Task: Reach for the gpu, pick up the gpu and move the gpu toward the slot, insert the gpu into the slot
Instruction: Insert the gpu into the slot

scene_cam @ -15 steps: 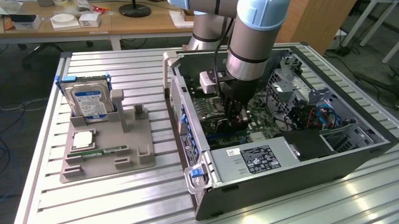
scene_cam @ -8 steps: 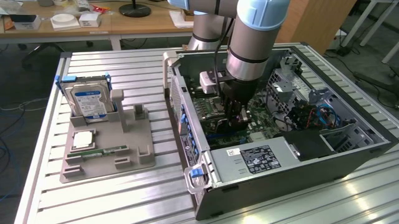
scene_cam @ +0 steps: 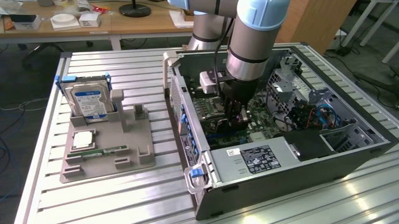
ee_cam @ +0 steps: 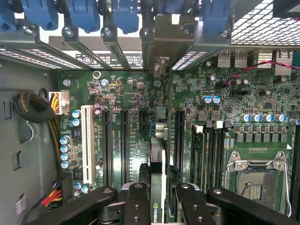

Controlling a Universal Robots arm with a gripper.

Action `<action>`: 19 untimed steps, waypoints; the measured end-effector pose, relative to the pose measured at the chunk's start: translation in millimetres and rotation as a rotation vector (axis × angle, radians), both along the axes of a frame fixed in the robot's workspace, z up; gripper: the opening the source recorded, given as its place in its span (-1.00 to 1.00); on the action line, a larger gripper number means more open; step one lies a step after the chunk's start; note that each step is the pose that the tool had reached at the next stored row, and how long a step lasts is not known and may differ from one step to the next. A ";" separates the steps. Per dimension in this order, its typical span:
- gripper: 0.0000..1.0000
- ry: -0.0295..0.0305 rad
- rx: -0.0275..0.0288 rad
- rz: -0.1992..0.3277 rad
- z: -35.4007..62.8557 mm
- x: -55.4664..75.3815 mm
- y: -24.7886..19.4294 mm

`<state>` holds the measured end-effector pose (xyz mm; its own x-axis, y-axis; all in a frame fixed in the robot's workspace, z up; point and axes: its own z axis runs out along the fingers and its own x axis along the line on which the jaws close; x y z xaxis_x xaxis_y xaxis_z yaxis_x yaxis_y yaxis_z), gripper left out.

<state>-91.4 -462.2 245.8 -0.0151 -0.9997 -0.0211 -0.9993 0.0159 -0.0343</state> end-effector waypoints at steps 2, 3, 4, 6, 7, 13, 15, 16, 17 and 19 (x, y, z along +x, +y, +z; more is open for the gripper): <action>-0.48 0.0001 -0.0001 0.000 0.0 0.0 0.0; -0.48 0.0001 -0.0002 0.000 -0.1 0.0 0.0; -0.48 0.0001 -0.0002 0.000 -0.3 0.0 0.0; -0.48 0.0002 0.0005 0.001 -0.7 -0.1 0.0; -0.48 0.0002 0.0008 0.001 -0.8 -0.1 0.1; -0.48 0.0001 0.0012 0.001 -2.8 -0.3 0.1; -0.48 0.0000 0.0012 0.001 -2.8 -0.3 0.1; -0.48 0.0001 0.0011 0.001 -2.8 -0.3 0.1; -0.48 0.0001 0.0012 0.001 -2.8 -0.3 0.1; -0.48 0.0000 0.0011 0.001 -2.8 -0.3 0.1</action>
